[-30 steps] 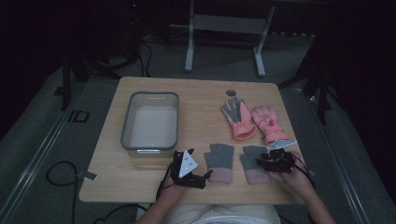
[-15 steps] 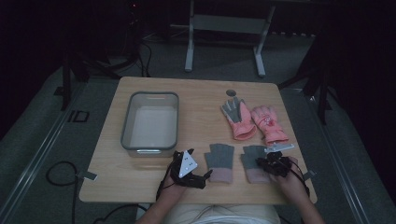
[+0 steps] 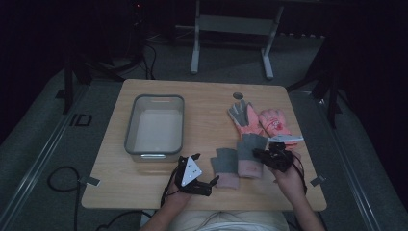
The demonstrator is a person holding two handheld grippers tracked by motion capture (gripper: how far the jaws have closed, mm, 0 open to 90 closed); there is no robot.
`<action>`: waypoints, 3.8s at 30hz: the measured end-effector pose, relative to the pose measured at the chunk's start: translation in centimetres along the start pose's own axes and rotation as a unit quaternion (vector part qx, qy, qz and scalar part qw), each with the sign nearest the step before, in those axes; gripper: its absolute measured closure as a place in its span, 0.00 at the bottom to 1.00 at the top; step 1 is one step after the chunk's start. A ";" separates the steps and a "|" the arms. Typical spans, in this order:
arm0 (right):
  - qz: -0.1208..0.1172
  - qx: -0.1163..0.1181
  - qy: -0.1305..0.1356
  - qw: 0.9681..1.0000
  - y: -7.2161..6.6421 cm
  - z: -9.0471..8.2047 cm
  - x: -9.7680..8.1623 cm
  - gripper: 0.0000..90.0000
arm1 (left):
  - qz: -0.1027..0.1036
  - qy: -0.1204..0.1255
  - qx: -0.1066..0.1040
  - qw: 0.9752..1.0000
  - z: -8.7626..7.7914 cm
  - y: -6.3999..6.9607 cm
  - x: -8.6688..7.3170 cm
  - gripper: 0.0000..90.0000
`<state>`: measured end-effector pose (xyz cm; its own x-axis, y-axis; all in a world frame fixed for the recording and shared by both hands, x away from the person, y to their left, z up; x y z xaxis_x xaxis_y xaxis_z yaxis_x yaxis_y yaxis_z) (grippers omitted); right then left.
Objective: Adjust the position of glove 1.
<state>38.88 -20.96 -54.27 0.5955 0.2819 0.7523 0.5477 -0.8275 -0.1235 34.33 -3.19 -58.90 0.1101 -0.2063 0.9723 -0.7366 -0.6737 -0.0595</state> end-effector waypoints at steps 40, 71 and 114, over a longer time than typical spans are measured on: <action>-0.012 0.037 -0.058 0.998 -4.8 5.6 -3.0 0.79 | 0.025 -0.005 0.005 1.000 0.3 0.2 0.0 0.00; 0.025 0.054 -0.074 0.995 0.8 8.5 -1.7 0.49 | 0.223 -0.177 -0.148 0.947 3.8 6.7 -1.8 0.34; 0.035 0.125 -0.044 0.991 -3.7 8.9 1.9 0.82 | 0.167 -0.198 -0.191 0.947 2.5 2.3 0.8 0.78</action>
<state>43.21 -13.02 -58.12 0.6800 0.2776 0.6787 0.6251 -0.7033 -0.3386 34.39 -6.74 -58.79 0.0145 -0.6631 0.7484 -0.9537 -0.2340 -0.1888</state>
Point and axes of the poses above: each handheld gripper's, and its own axes: z roughly forward along the jaws, x roughly out of its top, y roughly to its right, the point moved 10 cm from there along z, roughly forward along the jaws, and after that the axes turned 3 degrees about y, right-handed, at the moved point
